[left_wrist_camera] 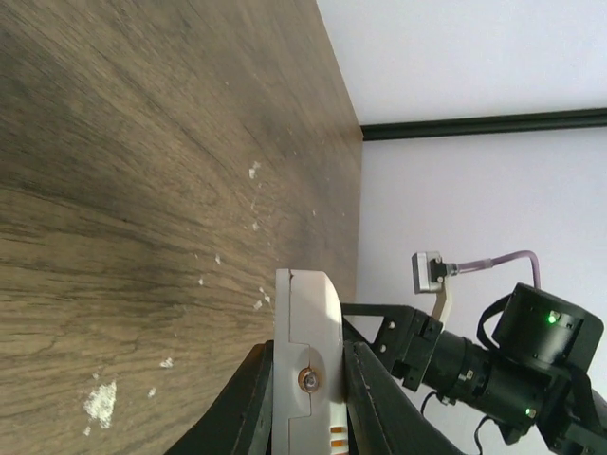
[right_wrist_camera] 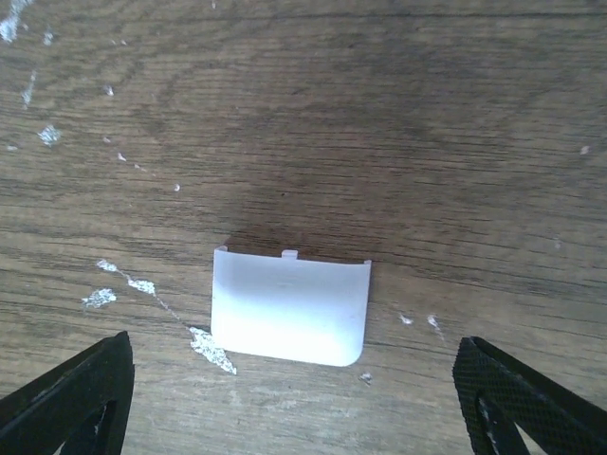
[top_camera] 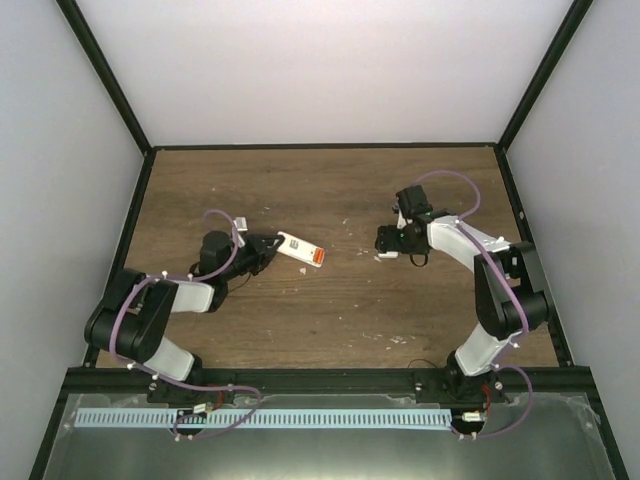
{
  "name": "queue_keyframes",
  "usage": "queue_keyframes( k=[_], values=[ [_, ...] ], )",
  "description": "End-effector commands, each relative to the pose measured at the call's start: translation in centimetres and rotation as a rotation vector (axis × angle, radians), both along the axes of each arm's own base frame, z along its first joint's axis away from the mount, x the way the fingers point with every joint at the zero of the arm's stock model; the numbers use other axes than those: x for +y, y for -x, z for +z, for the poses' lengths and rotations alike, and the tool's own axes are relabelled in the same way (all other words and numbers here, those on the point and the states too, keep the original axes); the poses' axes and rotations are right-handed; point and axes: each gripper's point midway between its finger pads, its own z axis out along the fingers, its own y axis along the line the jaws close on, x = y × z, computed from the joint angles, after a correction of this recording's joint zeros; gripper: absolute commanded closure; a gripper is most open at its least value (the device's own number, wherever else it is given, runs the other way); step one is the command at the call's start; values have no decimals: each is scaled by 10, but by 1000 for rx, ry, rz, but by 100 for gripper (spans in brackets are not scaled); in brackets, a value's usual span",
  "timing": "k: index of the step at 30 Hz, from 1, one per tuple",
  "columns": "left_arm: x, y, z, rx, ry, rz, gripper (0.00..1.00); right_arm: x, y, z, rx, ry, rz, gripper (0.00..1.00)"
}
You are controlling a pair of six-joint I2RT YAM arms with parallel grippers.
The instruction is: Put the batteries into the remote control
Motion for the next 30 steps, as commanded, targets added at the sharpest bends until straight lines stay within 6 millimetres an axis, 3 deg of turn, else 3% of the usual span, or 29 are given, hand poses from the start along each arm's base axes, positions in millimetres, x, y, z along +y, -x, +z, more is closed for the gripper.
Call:
queue_keyframes(
  k=[1,8,30],
  values=[
    [6,-15,3,-38,-20,55,100,9,-12,-1,-27,22,18,16],
    [14,-20,-16,21,-96,105,100,10,-14,-15,-7,68,20,18],
    [4,-20,-35,36,-79,48,100,10,-15,-38,33,132,51,33]
  ],
)
